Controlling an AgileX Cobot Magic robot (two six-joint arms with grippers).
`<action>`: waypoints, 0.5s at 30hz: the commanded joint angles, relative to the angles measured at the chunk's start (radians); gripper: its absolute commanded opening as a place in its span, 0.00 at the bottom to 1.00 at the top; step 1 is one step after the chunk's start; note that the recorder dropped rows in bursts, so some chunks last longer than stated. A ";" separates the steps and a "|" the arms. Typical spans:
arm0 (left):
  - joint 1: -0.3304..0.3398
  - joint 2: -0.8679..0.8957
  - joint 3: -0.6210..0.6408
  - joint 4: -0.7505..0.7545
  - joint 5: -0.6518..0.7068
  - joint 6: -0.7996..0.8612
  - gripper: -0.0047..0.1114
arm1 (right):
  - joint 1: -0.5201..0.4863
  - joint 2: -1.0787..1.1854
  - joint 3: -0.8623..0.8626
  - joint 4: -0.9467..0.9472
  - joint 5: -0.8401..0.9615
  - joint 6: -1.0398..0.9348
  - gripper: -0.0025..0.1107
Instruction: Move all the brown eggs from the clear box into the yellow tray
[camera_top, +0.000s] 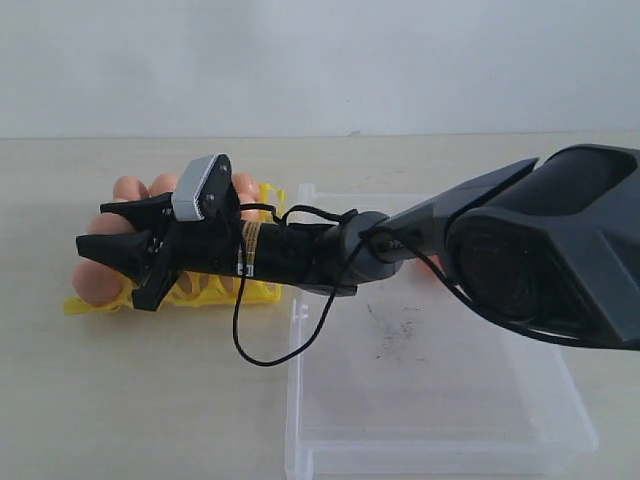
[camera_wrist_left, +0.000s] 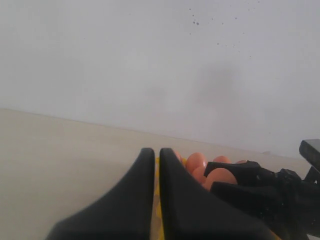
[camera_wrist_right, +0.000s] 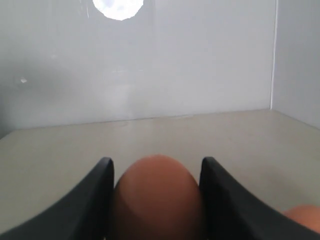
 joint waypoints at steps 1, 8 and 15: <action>-0.004 0.004 -0.004 0.000 -0.006 -0.001 0.07 | 0.001 0.017 -0.009 0.002 0.059 0.024 0.02; -0.004 0.004 -0.004 0.000 -0.006 -0.001 0.07 | 0.001 0.017 -0.009 -0.006 0.122 0.062 0.02; -0.004 0.004 -0.004 0.000 -0.006 -0.001 0.07 | 0.001 0.017 -0.009 -0.013 0.177 0.223 0.02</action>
